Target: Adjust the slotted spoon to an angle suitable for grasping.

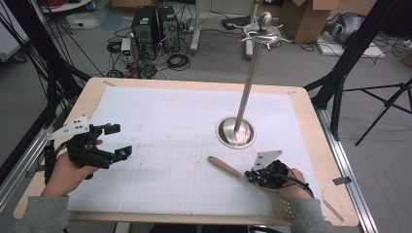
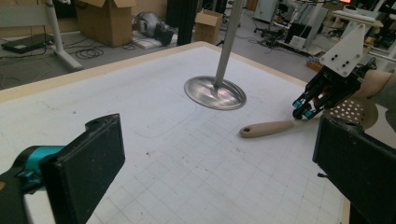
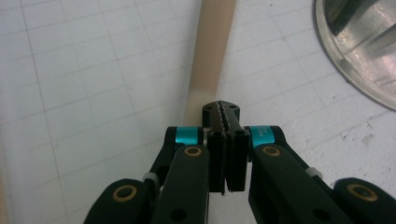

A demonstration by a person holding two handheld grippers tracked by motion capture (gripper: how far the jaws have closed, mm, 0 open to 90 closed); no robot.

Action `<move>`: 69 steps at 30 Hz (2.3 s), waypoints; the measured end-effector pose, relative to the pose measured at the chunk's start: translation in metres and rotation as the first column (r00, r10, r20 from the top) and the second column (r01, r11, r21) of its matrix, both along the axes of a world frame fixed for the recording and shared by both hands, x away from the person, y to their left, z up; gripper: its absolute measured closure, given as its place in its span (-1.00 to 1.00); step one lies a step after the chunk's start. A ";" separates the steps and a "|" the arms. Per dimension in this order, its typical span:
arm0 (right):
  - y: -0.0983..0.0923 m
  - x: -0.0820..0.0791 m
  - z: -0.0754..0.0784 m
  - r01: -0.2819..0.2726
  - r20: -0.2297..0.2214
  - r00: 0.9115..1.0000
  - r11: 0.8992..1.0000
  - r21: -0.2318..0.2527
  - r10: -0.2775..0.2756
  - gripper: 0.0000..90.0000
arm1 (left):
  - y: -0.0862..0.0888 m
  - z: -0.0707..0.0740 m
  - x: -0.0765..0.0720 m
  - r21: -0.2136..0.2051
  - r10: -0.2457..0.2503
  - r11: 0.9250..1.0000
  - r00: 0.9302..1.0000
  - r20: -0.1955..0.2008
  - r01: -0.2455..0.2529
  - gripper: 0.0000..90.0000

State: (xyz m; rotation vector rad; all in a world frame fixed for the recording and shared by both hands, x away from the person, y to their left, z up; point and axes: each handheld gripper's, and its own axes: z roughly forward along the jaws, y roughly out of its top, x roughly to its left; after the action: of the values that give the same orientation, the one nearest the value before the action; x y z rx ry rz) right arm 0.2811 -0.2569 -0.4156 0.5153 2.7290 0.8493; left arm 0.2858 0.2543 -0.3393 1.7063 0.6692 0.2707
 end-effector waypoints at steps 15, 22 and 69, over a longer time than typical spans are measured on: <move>-0.006 -0.012 0.023 0.055 0.027 0.998 0.998 0.033 -0.056 0.99 | 0.002 0.001 0.000 -0.007 0.005 1.000 1.000 -0.001 -0.005 -0.94; 0.000 -0.019 0.029 0.116 -0.007 0.993 0.991 0.065 -0.116 0.99 | 0.001 0.000 0.000 0.000 0.000 1.000 1.000 0.000 0.000 -0.94; 0.018 -0.011 0.032 -0.040 0.032 0.999 0.998 0.041 0.039 0.99 | 0.001 0.000 -0.001 -0.001 0.002 1.000 1.000 -0.001 -0.002 -0.94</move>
State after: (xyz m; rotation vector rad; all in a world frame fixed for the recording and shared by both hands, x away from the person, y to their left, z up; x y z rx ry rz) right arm 0.2701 -0.2387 -0.3839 0.4535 2.7073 0.9172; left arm 0.2847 0.2552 -0.3389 1.7046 0.6711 0.2707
